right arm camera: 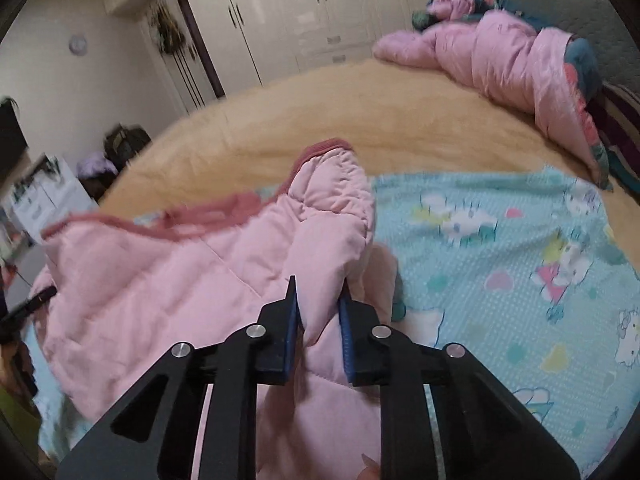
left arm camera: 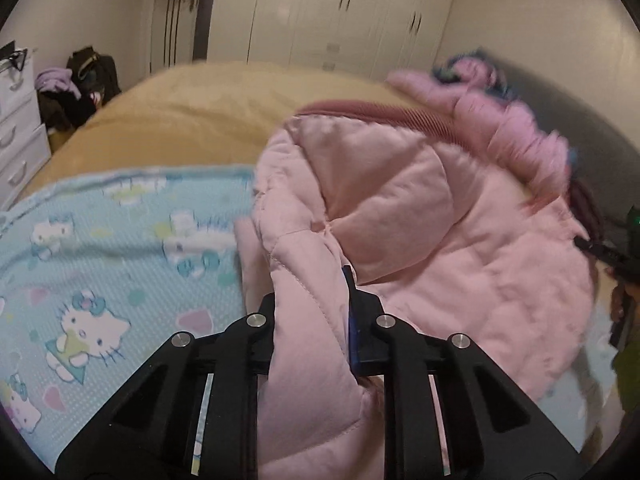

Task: Fold large clothes
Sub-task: 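Grasp the jacket side edge with the right tool while the left tool grasps the other side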

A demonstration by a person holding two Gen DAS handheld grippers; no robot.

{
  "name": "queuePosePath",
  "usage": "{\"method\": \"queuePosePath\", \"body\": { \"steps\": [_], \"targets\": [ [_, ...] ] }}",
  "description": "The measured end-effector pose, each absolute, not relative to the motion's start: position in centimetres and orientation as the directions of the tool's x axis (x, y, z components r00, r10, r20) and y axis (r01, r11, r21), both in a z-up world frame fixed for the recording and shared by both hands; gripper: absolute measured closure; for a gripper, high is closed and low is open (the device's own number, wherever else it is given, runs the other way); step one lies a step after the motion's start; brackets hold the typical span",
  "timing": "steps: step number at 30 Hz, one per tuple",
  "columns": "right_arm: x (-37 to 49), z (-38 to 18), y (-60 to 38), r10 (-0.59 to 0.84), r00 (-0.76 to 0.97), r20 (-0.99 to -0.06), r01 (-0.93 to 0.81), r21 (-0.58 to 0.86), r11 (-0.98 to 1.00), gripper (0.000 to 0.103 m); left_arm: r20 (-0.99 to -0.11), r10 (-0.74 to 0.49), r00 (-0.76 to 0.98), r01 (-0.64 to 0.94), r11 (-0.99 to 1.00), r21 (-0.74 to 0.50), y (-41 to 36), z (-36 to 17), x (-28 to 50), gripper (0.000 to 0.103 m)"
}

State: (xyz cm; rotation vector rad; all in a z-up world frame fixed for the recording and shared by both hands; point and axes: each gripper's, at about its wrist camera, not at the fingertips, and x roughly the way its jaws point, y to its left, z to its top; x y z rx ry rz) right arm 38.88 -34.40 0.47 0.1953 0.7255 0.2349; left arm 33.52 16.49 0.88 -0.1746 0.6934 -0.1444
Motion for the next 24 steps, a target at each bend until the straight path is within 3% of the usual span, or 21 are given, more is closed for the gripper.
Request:
{"method": "queuePosePath", "body": {
  "steps": [5, 9, 12, 24],
  "targets": [
    [38.2, 5.9, -35.5, 0.340, 0.792, -0.506, -0.192, 0.323, 0.927, 0.089, -0.535, -0.189, 0.823, 0.067, 0.969, -0.239, 16.9, 4.8, 33.0, 0.092],
    [39.9, 8.8, -34.2, 0.308, 0.824, -0.475, -0.207, 0.254, 0.945, 0.089, -0.509, -0.164, 0.845, 0.025, 0.963, -0.270, 17.7, 5.4, 34.6, 0.092],
    [42.2, 9.0, -33.9, 0.269, 0.835, -0.480, -0.165, 0.248, 0.955, 0.089, -0.514, -0.165, 0.842, -0.014, 0.945, -0.326, 18.5, 4.9, 36.5, 0.092],
    [47.8, 2.1, -34.5, 0.156, 0.780, -0.605, 0.003, 0.254, 0.967, 0.089, -0.643, -0.048, 0.765, -0.134, 0.963, -0.233, 18.4, -0.4, 41.4, 0.092]
  ]
}}
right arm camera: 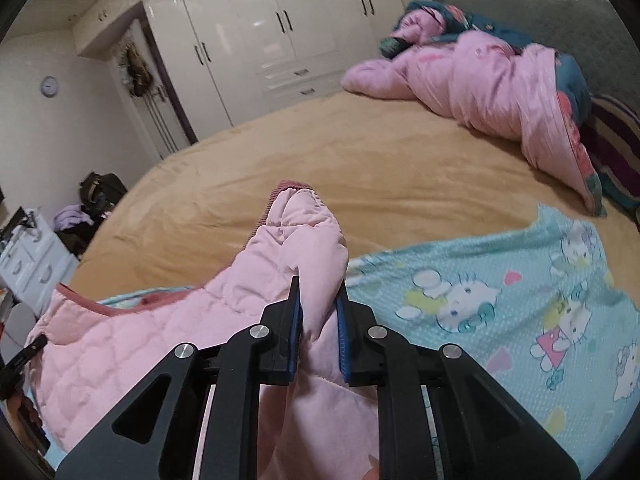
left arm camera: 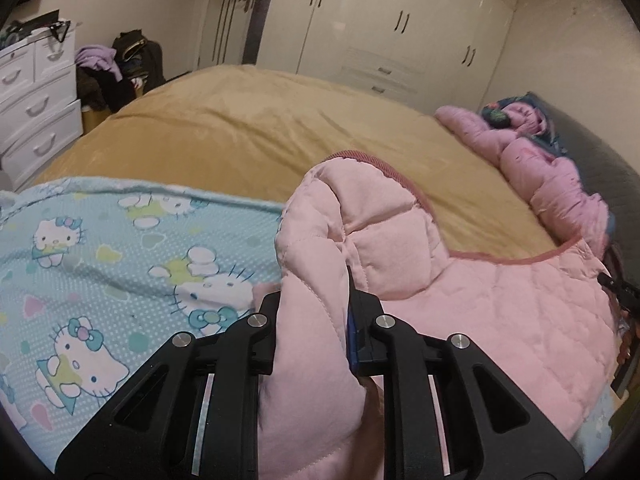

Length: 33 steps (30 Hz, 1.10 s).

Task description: Fold large clothes

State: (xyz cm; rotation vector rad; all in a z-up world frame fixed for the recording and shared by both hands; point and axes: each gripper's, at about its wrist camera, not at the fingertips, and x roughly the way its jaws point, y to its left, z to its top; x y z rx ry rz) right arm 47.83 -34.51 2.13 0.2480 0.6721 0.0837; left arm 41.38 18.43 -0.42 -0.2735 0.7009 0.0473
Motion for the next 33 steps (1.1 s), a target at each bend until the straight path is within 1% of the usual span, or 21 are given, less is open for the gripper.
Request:
{"method": "queuePosePath", "body": {
  "steps": [6, 8, 15, 21, 25, 28, 30, 31, 32, 33],
  "targets": [
    [48.6, -2.6, -34.0, 0.067, 0.716, -0.695, 0.033, 0.130, 0.991, 0.089, -0.695, -0.011, 0.719, -0.156, 0.972, -0.177, 18.3, -3.3, 42.3, 0.090],
    [48.9, -4.5, -34.0, 0.059, 0.677, -0.733, 0.044, 0.120, 0.992, 0.088, -0.706, -0.005, 0.708, -0.164, 0.972, -0.171, 18.2, -4.0, 42.4, 0.089],
    [48.9, -7.1, -34.2, 0.063, 0.651, -0.757, 0.051, 0.127, 0.991, 0.084, -0.742, 0.001, 0.671, -0.179, 0.971, -0.161, 18.3, -5.8, 42.9, 0.085],
    [49.2, -8.0, -32.7, -0.012, 0.632, -0.775, 0.038, 0.016, 0.999, 0.080, -0.757, -0.011, 0.653, -0.180, 0.969, -0.169, 18.3, -6.4, 42.9, 0.082],
    [49.2, -8.1, -32.9, -0.009, 0.624, -0.782, 0.039, 0.020, 0.999, 0.079, -0.771, -0.011, 0.637, -0.175, 0.972, -0.159, 18.7, -6.6, 43.0, 0.071],
    [49.0, -7.8, -32.8, -0.024, 0.618, -0.786, 0.027, -0.010, 1.000, 0.077, -0.778, -0.006, 0.628, -0.177, 0.973, -0.150, 19.1, -6.6, 42.8, 0.063],
    [48.7, -7.6, -33.2, -0.027, 0.614, -0.789, 0.038, -0.004, 0.999, 0.067, -0.782, 0.006, 0.623, -0.186, 0.972, -0.140, 19.4, -6.6, 42.4, 0.055],
    [48.5, -7.5, -33.6, -0.031, 0.610, -0.792, 0.053, 0.002, 0.999, 0.055, -0.784, 0.016, 0.620, -0.195, 0.972, -0.134, 19.6, -6.5, 42.3, 0.049],
    [48.3, -7.3, -34.0, -0.030, 0.607, -0.794, 0.067, 0.014, 0.998, 0.040, -0.785, 0.030, 0.619, -0.201, 0.972, -0.122, 19.6, -6.5, 42.1, 0.043],
    [47.9, -7.0, -34.7, -0.020, 0.606, -0.796, 0.086, 0.041, 0.995, 0.034, -0.784, 0.044, 0.620, -0.204, 0.973, -0.106, 19.6, -6.3, 41.9, 0.040]
  ]
}}
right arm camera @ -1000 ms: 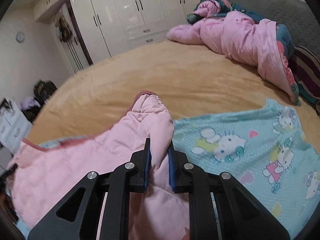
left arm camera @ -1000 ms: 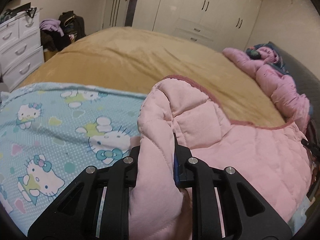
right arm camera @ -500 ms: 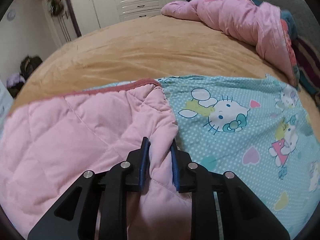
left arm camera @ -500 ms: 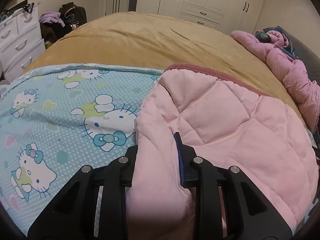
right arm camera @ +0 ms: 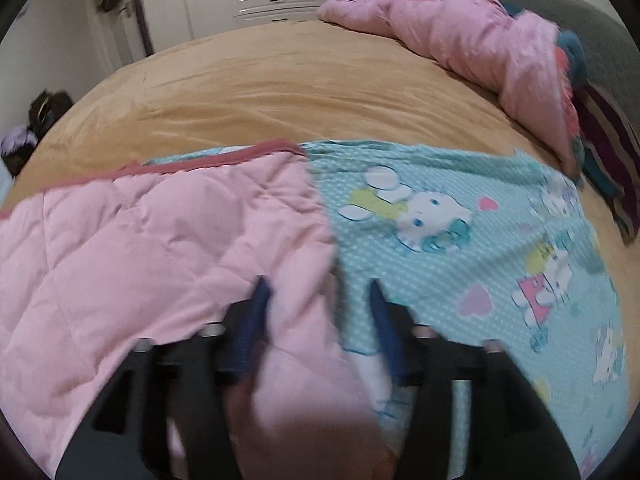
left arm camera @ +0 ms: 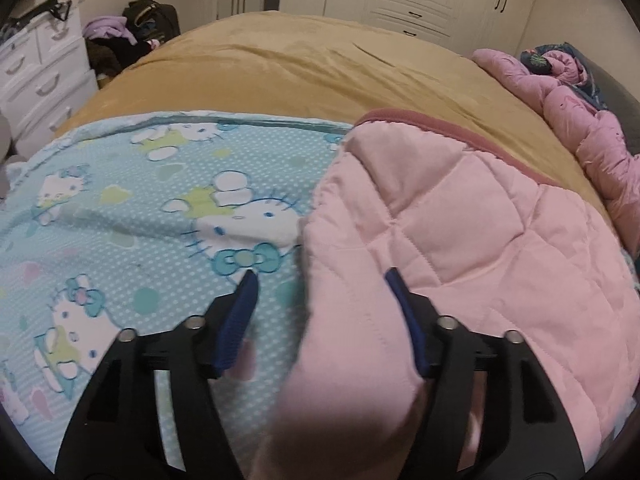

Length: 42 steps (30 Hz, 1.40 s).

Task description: Fold large clothes

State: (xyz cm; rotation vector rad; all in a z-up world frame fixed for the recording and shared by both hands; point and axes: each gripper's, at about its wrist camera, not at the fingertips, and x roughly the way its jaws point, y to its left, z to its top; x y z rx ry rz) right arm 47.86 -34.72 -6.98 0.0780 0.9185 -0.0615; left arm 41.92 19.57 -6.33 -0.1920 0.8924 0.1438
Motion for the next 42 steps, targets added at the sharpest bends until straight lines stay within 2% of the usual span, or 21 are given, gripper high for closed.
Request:
{"method": "queuePosePath", "body": {
  "steps": [3, 4, 5, 7, 11, 14, 18, 21, 30, 33, 42],
  "targets": [
    [45.9, -5.9, -36.4, 0.078, 0.632, -0.771, 0.076, 0.162, 0.984, 0.025, -0.774, 0.117, 0.622, -0.197, 0.980, -0.010, 19.1, -5.6, 41.0, 0.027],
    [45.1, -5.6, -36.9, 0.103, 0.639, -0.762, 0.069, 0.190, 0.979, 0.014, -0.774, 0.119, 0.621, -0.195, 0.981, -0.005, 19.1, -5.4, 40.8, 0.024],
    [44.1, -5.1, -37.4, 0.138, 0.650, -0.747, 0.054, 0.226, 0.973, 0.009, -0.773, 0.114, 0.624, -0.193, 0.981, -0.011, 19.2, -5.1, 40.4, 0.018],
    [42.3, -4.5, -38.2, 0.237, 0.653, -0.719, 0.005, 0.317, 0.949, 0.006, -0.771, 0.098, 0.629, -0.186, 0.982, -0.027, 19.5, -4.5, 39.5, 0.009],
    [39.0, -3.9, -38.8, 0.401, 0.622, -0.673, -0.097, 0.442, 0.892, 0.004, -0.765, 0.052, 0.642, -0.148, 0.987, -0.056, 19.7, -3.6, 37.5, 0.009],
    [37.3, -3.5, -38.3, 0.410, 0.614, -0.674, -0.137, 0.421, 0.897, 0.004, -0.751, -0.002, 0.661, -0.119, 0.987, -0.108, 19.5, -2.9, 35.9, 0.009],
    [36.3, -3.8, -37.1, 0.397, 0.587, -0.705, -0.162, 0.377, 0.912, 0.004, -0.760, -0.162, 0.630, -0.052, 0.967, -0.249, 19.5, -3.4, 34.8, 0.009],
    [36.1, -4.0, -36.2, 0.369, 0.583, -0.724, -0.172, 0.334, 0.927, 0.004, -0.768, -0.221, 0.602, -0.036, 0.953, -0.302, 19.3, -4.2, 34.7, 0.009],
    [38.7, -6.3, -35.3, 0.370, 0.521, -0.769, -0.153, 0.342, 0.927, 0.004, -0.788, -0.306, 0.534, -0.067, 0.914, -0.400, 20.1, -7.6, 37.0, 0.008],
    [40.1, -7.6, -36.0, 0.427, 0.490, -0.760, -0.133, 0.419, 0.898, 0.004, -0.778, -0.349, 0.522, -0.081, 0.888, -0.453, 20.4, -8.6, 37.5, 0.008],
    [44.1, -11.3, -36.0, 0.538, 0.384, -0.750, -0.093, 0.548, 0.831, 0.004, -0.783, -0.342, 0.519, -0.083, 0.892, -0.445, 19.3, -9.2, 38.9, 0.008]
  ]
}}
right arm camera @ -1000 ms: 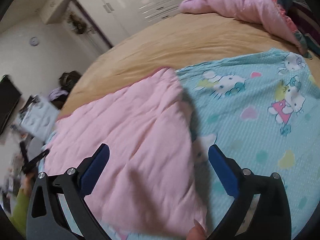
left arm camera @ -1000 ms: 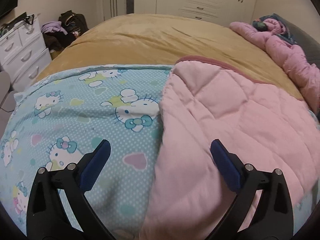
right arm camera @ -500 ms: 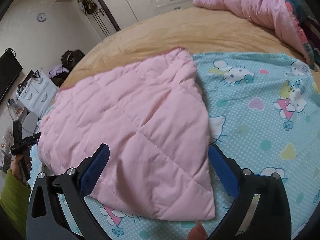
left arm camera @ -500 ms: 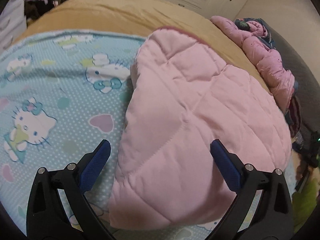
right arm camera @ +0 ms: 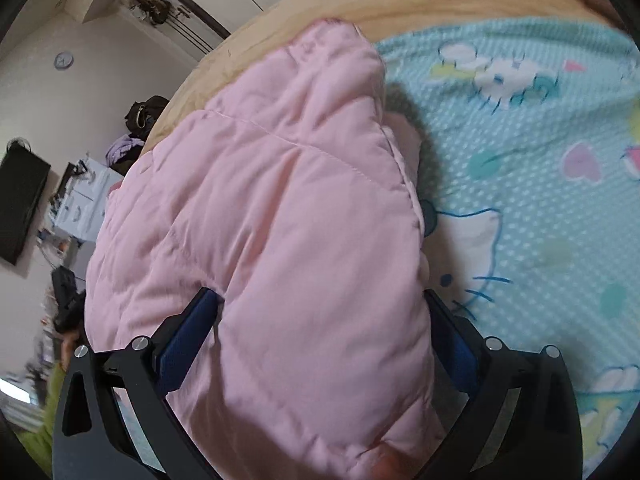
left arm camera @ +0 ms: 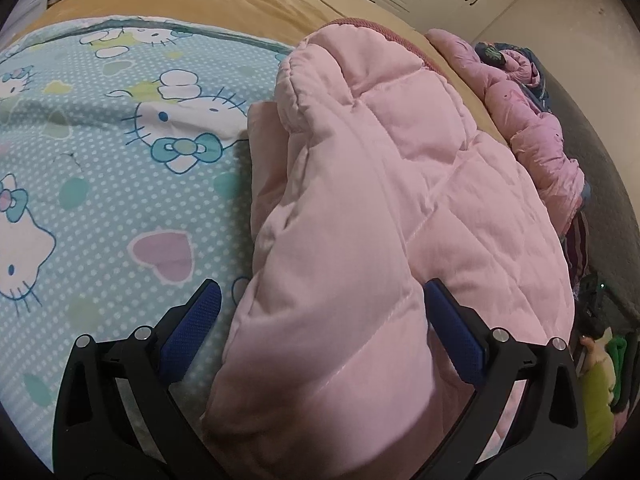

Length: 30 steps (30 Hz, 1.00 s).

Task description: Fold large clothes

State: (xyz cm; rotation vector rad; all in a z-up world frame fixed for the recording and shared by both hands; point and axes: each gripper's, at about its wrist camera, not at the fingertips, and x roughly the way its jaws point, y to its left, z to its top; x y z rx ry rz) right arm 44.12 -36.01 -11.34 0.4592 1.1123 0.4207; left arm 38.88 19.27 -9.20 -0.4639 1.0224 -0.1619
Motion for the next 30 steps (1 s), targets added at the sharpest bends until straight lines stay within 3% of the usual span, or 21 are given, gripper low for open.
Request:
{"method": "queuePosePath", "body": {
  "steps": [4, 6, 7, 9, 10, 13, 20, 26, 30],
  "targets": [
    [45.3, -11.9, -35.6, 0.534, 0.360, -0.765, -0.077, 0.546, 0.834, 0.004, -0.787, -0.316, 0.530, -0.101, 0.898, -0.428, 18.3, -9.2, 39.5, 0.008],
    [45.6, -11.8, -35.1, 0.531, 0.364, -0.765, -0.080, 0.542, 0.837, 0.012, -0.792, -0.302, 0.531, -0.115, 0.900, -0.420, 17.5, -9.2, 40.2, 0.008],
    [45.6, -11.8, -35.0, 0.561, 0.366, -0.742, -0.087, 0.573, 0.815, 0.021, -0.794, -0.288, 0.535, -0.125, 0.903, -0.412, 17.3, -9.1, 40.2, 0.009],
    [45.6, -11.8, -35.0, 0.571, 0.371, -0.732, -0.094, 0.582, 0.807, 0.024, -0.795, -0.270, 0.544, -0.134, 0.907, -0.400, 16.9, -8.9, 40.1, 0.010],
    [45.6, -11.7, -34.9, 0.573, 0.372, -0.730, -0.097, 0.583, 0.807, 0.026, -0.794, -0.267, 0.546, -0.133, 0.908, -0.397, 16.8, -8.8, 40.1, 0.012],
    [45.3, -11.1, -34.7, 0.564, 0.382, -0.732, -0.108, 0.571, 0.814, 0.033, -0.775, -0.281, 0.566, -0.111, 0.905, -0.410, 16.0, -8.3, 39.7, 0.033],
    [43.8, -9.1, -33.8, 0.526, 0.418, -0.741, -0.138, 0.521, 0.843, 0.056, -0.774, -0.252, 0.581, -0.107, 0.919, -0.380, 15.1, -7.4, 38.5, 0.057],
    [43.2, -7.6, -33.4, 0.511, 0.435, -0.741, -0.150, 0.500, 0.853, 0.067, -0.751, -0.248, 0.612, -0.093, 0.921, -0.379, 14.9, -6.0, 37.2, 0.069],
    [42.7, -6.3, -34.4, 0.539, 0.452, -0.711, -0.163, 0.528, 0.834, 0.070, -0.734, -0.264, 0.625, -0.076, 0.916, -0.394, 14.7, -4.6, 36.3, 0.070]
  ]
}}
